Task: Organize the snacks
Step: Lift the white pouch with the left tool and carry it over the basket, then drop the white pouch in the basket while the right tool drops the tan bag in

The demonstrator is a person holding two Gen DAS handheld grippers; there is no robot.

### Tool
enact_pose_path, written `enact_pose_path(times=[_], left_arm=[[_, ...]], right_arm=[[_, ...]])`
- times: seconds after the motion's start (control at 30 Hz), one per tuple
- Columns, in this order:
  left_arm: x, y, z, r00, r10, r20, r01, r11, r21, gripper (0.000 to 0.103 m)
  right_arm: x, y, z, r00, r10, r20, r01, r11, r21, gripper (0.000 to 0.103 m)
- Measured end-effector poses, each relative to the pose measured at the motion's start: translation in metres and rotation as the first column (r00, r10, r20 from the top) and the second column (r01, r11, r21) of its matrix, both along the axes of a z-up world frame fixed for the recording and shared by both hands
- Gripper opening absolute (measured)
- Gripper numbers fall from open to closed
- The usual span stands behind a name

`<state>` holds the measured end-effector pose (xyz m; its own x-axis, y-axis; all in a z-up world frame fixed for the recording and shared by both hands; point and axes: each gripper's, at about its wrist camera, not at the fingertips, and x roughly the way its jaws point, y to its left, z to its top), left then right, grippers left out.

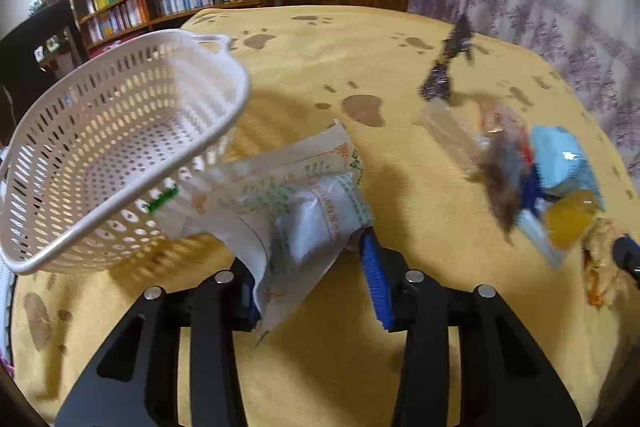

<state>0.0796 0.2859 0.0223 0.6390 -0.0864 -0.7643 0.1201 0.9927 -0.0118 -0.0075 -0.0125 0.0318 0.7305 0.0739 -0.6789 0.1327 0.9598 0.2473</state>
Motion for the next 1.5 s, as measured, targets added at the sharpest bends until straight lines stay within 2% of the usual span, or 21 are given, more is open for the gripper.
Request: enact_pose_path(times=[0.2, 0.3, 0.47, 0.67, 0.77, 0.9, 1.13, 1.2, 1.27, 1.33, 1.5], left_arm=[[-0.02, -0.019, 0.024, 0.995, -0.065, 0.072, 0.067, 0.998, -0.018, 0.041], [-0.029, -0.023, 0.036, 0.991, -0.081, 0.103, 0.084, 0.996, -0.026, 0.041], [-0.038, -0.019, 0.058, 0.985, -0.082, 0.151, 0.088, 0.996, -0.034, 0.041], [-0.033, 0.0, 0.072, 0.982, -0.025, 0.186, 0.033, 0.999, -0.041, 0.041], [-0.03, 0.017, 0.079, 0.978, 0.02, 0.21, -0.012, 0.999, -0.04, 0.041], [-0.026, 0.043, 0.088, 0.963, 0.099, 0.249, -0.094, 0.995, -0.035, 0.041], [-0.014, 0.086, 0.093, 0.939, 0.219, 0.266, -0.214, 0.976, -0.048, 0.042], [-0.011, 0.096, 0.092, 0.927, 0.26, 0.272, -0.256, 0.965, -0.05, 0.051], [-0.009, 0.103, 0.091, 0.915, 0.291, 0.28, -0.286, 0.956, -0.062, 0.083], [-0.011, 0.109, 0.088, 0.897, 0.327, 0.299, -0.321, 0.945, -0.069, 0.091], [-0.017, 0.117, 0.087, 0.876, 0.365, 0.315, -0.359, 0.93, -0.079, 0.095]], right_arm=[[-0.004, 0.0, -0.001, 1.0, 0.014, -0.004, -0.014, 1.0, 0.011, 0.055], [-0.002, 0.002, -0.003, 1.0, 0.024, -0.006, -0.024, 1.0, 0.015, 0.065], [0.009, 0.012, -0.007, 0.998, 0.058, -0.033, -0.058, 0.998, -0.004, 0.065], [0.027, 0.022, -0.019, 0.994, 0.073, -0.087, -0.077, 0.996, -0.037, 0.064], [0.029, 0.023, -0.019, 0.994, 0.067, -0.087, -0.073, 0.996, -0.059, 0.057], [0.027, 0.022, -0.019, 0.995, 0.062, -0.081, -0.067, 0.996, -0.064, 0.052], [0.023, 0.021, -0.018, 0.996, 0.025, -0.081, -0.03, 0.997, -0.067, 0.051], [0.021, 0.02, -0.018, 0.996, 0.017, -0.082, -0.022, 0.998, -0.065, 0.051], [0.018, 0.02, -0.016, 0.997, 0.008, -0.079, -0.013, 0.998, -0.067, 0.051], [0.015, 0.018, -0.013, 0.998, -0.003, -0.068, -0.002, 0.998, -0.066, 0.051], [0.009, 0.011, 0.001, 0.999, -0.042, -0.028, 0.04, 0.997, -0.062, 0.051]])
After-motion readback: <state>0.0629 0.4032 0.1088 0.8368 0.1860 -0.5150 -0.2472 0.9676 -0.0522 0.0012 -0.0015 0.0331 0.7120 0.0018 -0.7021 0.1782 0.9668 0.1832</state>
